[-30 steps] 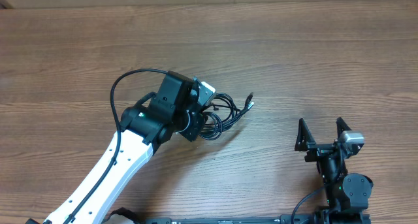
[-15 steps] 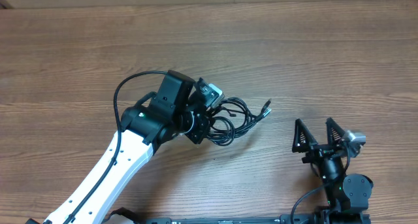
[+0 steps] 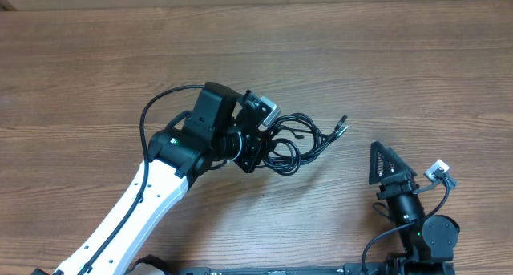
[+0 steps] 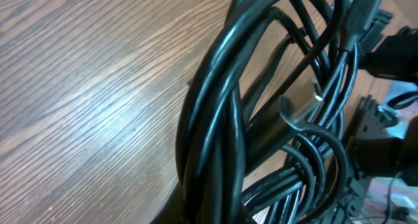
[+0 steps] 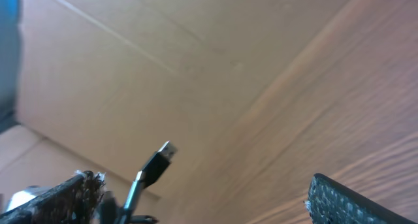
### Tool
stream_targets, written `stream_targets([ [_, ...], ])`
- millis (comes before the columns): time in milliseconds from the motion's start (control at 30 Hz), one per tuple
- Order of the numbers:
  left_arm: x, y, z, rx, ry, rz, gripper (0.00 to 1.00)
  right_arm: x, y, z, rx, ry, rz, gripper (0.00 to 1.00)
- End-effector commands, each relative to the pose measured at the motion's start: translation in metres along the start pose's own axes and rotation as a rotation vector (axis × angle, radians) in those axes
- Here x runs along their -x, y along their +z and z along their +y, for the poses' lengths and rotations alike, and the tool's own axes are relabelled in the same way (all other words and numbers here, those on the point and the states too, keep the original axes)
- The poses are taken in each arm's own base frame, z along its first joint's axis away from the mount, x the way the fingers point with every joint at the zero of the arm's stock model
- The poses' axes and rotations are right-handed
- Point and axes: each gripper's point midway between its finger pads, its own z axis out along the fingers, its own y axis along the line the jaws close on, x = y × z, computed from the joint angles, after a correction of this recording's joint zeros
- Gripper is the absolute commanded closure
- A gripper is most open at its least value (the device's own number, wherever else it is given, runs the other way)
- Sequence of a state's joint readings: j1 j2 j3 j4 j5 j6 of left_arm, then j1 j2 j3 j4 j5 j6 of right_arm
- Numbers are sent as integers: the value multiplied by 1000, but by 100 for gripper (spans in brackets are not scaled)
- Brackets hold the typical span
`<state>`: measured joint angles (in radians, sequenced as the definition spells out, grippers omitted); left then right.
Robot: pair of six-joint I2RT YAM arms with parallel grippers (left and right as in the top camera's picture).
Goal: Untangle cables
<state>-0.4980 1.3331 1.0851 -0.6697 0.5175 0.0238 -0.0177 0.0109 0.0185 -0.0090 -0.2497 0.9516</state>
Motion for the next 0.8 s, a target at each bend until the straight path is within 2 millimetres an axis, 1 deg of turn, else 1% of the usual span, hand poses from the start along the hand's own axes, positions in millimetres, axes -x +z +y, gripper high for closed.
stream_targets([
  [0, 6, -4, -16, -69, -9, -27, 96, -9, -1, 15, 83, 34, 55, 0],
  [33, 6, -4, -17, -73, -9, -27, 96, -10, -1, 19, 102, 29, 61, 0],
  [100, 6, -4, -21, -99, -6, -30, 96, -12, -2, 22, 115, 27, 74, 0],
  [200, 7, -5, -23, -109, -5, -32, 96, -15, -2, 26, 133, 24, 97, 0],
  [333, 8, -5, -23, -109, -6, -35, 96, -16, -5, 42, 211, -1, 114, 0],
  [433, 10, -5, -23, -109, -22, -41, 96, -17, -8, 52, 238, -9, 134, 0],
  [533, 10, -5, -23, -109, -19, -44, 96, -16, -12, 67, 277, -37, 151, 0],
  [567, 10, -5, -23, -109, -19, -44, 96, -15, -13, 68, 280, -41, 153, 0],
  [700, 10, -5, -23, -109, -19, -44, 96, -17, -9, 64, 194, -53, 203, 0],
  [767, 11, -5, -23, -109, -19, -44, 96, -16, -6, 69, 159, -89, 247, 0],
])
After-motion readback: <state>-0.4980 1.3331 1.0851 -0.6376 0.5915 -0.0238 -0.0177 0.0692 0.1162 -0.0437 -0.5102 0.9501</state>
